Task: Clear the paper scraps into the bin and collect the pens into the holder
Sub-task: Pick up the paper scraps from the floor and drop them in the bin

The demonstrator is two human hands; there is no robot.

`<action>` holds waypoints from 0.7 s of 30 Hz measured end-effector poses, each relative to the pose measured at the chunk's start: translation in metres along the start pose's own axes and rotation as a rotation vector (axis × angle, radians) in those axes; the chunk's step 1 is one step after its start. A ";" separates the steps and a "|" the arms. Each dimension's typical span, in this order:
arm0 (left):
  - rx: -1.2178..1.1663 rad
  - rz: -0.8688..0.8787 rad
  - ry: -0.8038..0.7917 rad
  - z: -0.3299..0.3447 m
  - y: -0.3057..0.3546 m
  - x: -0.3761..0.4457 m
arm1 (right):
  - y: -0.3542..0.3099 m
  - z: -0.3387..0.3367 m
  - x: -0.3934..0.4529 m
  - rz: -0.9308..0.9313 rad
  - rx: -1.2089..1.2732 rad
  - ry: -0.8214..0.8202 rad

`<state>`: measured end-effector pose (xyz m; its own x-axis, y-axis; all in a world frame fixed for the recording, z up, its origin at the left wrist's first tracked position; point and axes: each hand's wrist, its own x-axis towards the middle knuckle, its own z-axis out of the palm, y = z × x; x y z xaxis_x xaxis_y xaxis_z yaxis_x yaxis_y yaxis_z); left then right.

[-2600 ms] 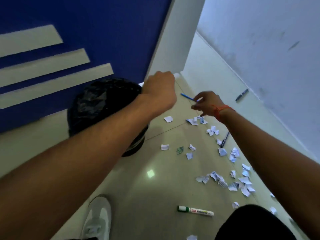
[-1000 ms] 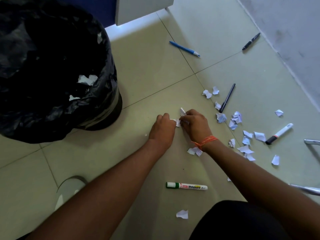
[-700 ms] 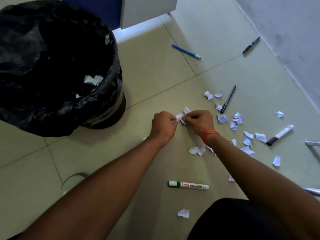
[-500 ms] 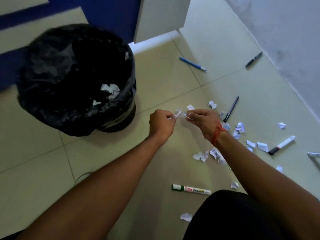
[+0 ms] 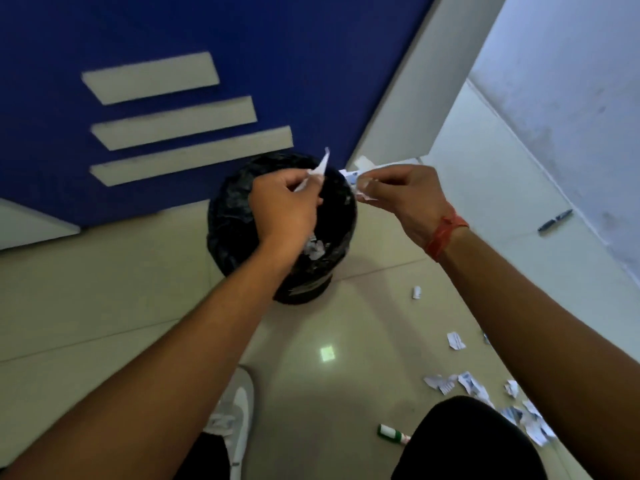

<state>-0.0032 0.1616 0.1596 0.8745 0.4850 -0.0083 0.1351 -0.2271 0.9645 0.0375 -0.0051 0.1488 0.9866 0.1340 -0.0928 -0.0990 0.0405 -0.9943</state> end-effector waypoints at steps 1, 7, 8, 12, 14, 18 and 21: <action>0.078 -0.039 0.020 -0.011 -0.008 0.012 | -0.002 0.015 0.005 -0.044 -0.141 -0.024; 0.493 -0.248 -0.032 -0.033 -0.049 0.045 | 0.015 0.083 0.026 -0.219 -0.959 -0.183; 0.561 -0.269 -0.061 -0.034 -0.052 0.045 | 0.020 0.088 0.026 -0.197 -1.016 -0.216; 0.735 -0.287 -0.162 -0.030 -0.045 0.039 | 0.018 0.088 0.023 -0.170 -1.090 -0.262; 0.785 -0.217 -0.176 -0.024 -0.032 0.037 | 0.007 0.078 0.021 -0.185 -1.003 -0.220; 0.859 0.093 -0.071 -0.001 0.006 0.033 | -0.014 0.030 0.011 -0.074 -0.534 -0.007; 0.583 0.386 -0.126 0.039 0.029 0.011 | -0.007 -0.041 -0.002 0.031 -0.363 0.164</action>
<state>0.0282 0.1277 0.1772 0.9525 0.1854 0.2416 0.0010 -0.7953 0.6062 0.0417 -0.0458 0.1542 0.9943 -0.0313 -0.1015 -0.1061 -0.3178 -0.9422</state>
